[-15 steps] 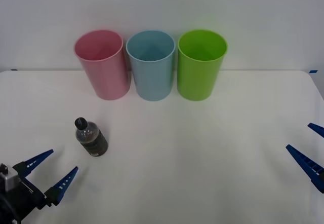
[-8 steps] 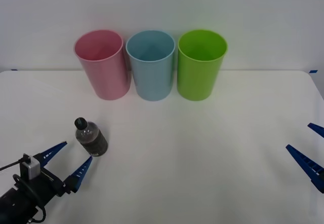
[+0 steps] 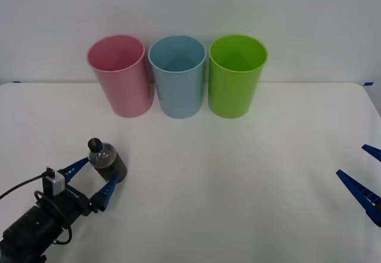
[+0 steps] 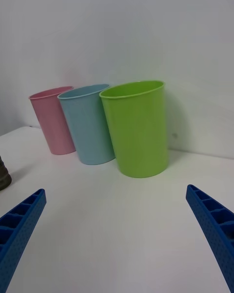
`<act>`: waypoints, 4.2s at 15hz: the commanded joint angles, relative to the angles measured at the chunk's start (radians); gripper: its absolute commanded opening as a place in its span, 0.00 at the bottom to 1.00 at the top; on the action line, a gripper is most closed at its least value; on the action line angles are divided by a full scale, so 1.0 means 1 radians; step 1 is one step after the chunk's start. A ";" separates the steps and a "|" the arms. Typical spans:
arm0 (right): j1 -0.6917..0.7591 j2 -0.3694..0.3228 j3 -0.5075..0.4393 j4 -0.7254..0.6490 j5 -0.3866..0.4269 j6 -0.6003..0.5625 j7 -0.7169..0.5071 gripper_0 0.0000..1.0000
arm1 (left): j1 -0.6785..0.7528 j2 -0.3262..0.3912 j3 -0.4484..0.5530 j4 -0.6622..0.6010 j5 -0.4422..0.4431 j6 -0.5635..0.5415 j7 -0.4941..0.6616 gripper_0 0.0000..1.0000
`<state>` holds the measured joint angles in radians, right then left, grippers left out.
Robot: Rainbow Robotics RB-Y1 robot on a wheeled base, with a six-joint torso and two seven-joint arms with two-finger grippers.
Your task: Grasp the object on the table and drop it into the matching bin: aluminum can to the light blue bin, PET bottle to the pink bin.
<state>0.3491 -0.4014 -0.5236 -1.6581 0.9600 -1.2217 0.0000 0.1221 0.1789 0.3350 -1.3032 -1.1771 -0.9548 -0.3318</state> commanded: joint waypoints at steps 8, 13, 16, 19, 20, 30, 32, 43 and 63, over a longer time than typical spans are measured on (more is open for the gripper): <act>0.000 0.000 0.000 0.000 0.000 0.000 0.000 1.00 | -0.095 0.001 -0.021 0.096 -0.004 0.007 -0.016 1.00; 0.000 0.000 0.000 0.000 0.000 0.000 0.000 1.00 | -0.095 0.001 -0.018 0.096 -0.003 0.007 -0.018 0.60; 0.000 0.000 0.000 0.000 0.000 0.000 0.000 1.00 | -0.095 -0.001 -0.019 0.096 -0.003 0.005 -0.029 0.00; 0.000 0.000 0.000 0.000 0.000 0.000 0.000 1.00 | -0.093 0.001 -0.016 0.096 -0.003 0.001 -0.032 0.00; 0.000 0.000 0.000 0.000 0.000 0.000 0.000 1.00 | -0.091 0.001 -0.010 0.096 -0.001 -0.007 -0.032 0.00; 0.000 0.000 0.000 0.000 0.000 0.000 0.000 1.00 | 0.013 0.113 0.058 -0.073 0.154 -0.053 0.074 0.00; 0.000 0.000 0.000 0.000 0.000 0.000 0.000 1.00 | 0.051 0.134 0.110 -0.166 0.155 -0.019 0.165 0.00; 0.000 0.000 0.000 0.000 0.000 0.000 0.000 1.00 | -0.079 0.294 0.101 -0.378 0.111 0.119 0.580 0.00; 0.000 0.000 0.000 0.000 0.000 0.000 0.000 1.00 | -0.704 0.275 -0.103 0.015 -0.311 0.289 0.731 0.00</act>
<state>0.3491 -0.4014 -0.5236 -1.6581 0.9599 -1.2217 0.0000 -0.5595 0.4584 0.2345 -1.3102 -1.4737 -0.6653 0.4000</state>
